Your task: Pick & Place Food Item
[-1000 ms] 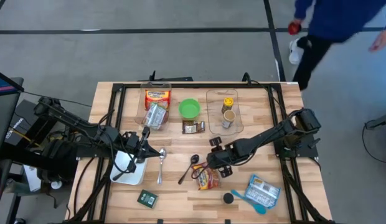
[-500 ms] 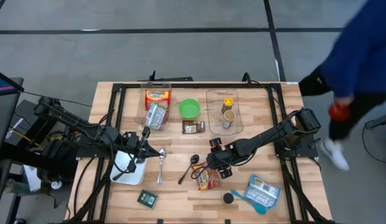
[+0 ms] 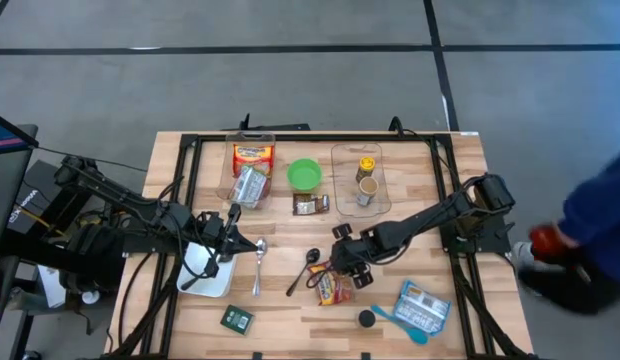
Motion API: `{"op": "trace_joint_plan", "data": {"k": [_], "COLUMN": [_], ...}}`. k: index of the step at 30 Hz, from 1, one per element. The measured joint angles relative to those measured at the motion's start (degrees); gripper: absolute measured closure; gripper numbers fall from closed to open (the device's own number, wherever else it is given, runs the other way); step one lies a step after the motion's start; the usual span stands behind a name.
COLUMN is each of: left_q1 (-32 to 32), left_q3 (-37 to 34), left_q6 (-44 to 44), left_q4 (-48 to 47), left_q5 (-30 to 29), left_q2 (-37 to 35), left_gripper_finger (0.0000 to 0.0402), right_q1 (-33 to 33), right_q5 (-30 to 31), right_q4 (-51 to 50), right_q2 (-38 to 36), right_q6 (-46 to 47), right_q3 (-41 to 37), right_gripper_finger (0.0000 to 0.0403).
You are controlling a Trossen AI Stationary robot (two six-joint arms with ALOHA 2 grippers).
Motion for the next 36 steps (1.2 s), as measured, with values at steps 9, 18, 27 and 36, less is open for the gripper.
{"op": "trace_joint_plan", "data": {"k": [9, 18, 27, 36], "left_q1": [0.0, 0.0, 0.0, 0.0], "left_q3": [0.0, 0.0, 0.0, 0.0], "left_q6": [0.0, 0.0, 0.0, 0.0], "left_q4": [0.0, 0.0, 0.0, 0.0], "left_q5": [0.0, 0.0, 0.0, 0.0], "left_q2": [0.0, 0.0, 0.0, 0.0], "left_gripper_finger": [0.0401, 0.0401, 0.0401, 0.0401], "right_q1": [-0.4, -0.9, -1.1, -1.1], "right_q5": [-0.6, -1.7, -1.9, -2.5], "right_q4": [0.1, -0.3, -0.2, 0.6], "right_q2": [0.5, 0.5, 0.5, 1.9], "right_q6": [-0.6, -1.1, -1.1, -0.7], "right_q3": [0.0, 0.0, 0.0, 0.0], "right_gripper_finger": [0.0239, 0.0250, 0.0261, 0.0261]}}
